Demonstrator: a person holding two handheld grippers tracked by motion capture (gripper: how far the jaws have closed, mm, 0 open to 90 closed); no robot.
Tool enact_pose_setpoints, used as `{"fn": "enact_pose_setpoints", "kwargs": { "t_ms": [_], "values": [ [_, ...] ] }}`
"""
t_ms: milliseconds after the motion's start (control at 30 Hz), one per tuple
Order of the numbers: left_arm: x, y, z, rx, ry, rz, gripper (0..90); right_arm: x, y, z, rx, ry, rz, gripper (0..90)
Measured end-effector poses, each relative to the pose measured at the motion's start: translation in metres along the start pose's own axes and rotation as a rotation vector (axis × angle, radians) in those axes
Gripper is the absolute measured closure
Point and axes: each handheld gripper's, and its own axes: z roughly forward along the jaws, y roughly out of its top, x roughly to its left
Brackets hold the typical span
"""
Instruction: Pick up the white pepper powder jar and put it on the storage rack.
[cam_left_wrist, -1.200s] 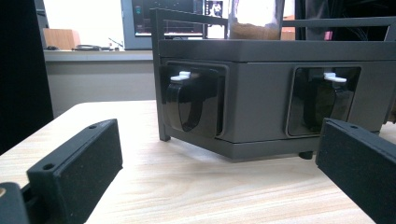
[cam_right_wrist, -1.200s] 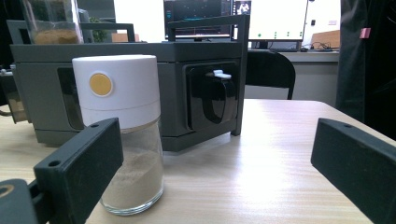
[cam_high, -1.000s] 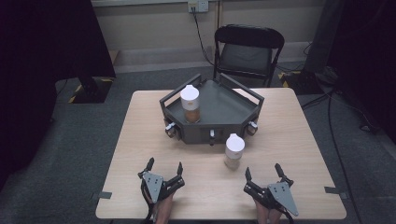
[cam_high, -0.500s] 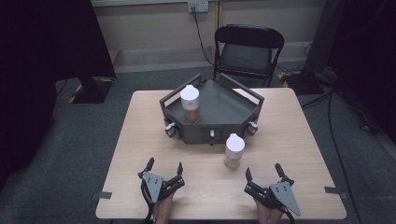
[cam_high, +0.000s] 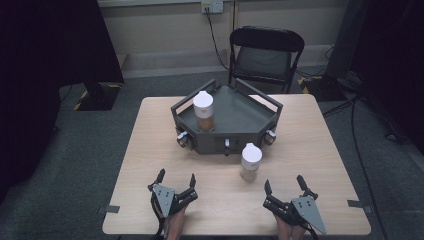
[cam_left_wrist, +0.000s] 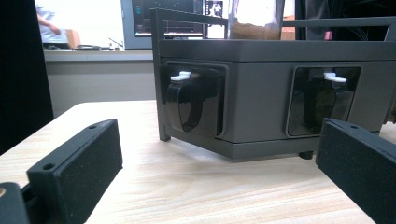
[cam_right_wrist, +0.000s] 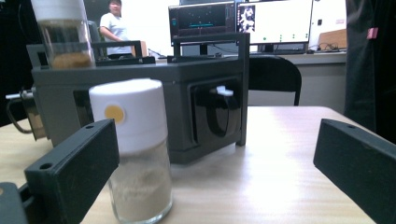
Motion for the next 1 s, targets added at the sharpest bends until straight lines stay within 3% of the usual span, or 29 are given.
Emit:
{"fn": "enact_pose_setpoints", "kwargs": {
  "t_ms": [500, 1000],
  "values": [
    [0.0, 0.0, 0.0, 0.0, 0.0, 0.0, 0.1, 0.011, 0.029, 0.017, -0.038, 0.062, -0.028, 0.0],
    [0.0, 0.0, 0.0, 0.0, 0.0, 0.0, 0.1, 0.024, 0.051, 0.053, -0.019, 0.135, -0.053, 0.0]
  ]
}}
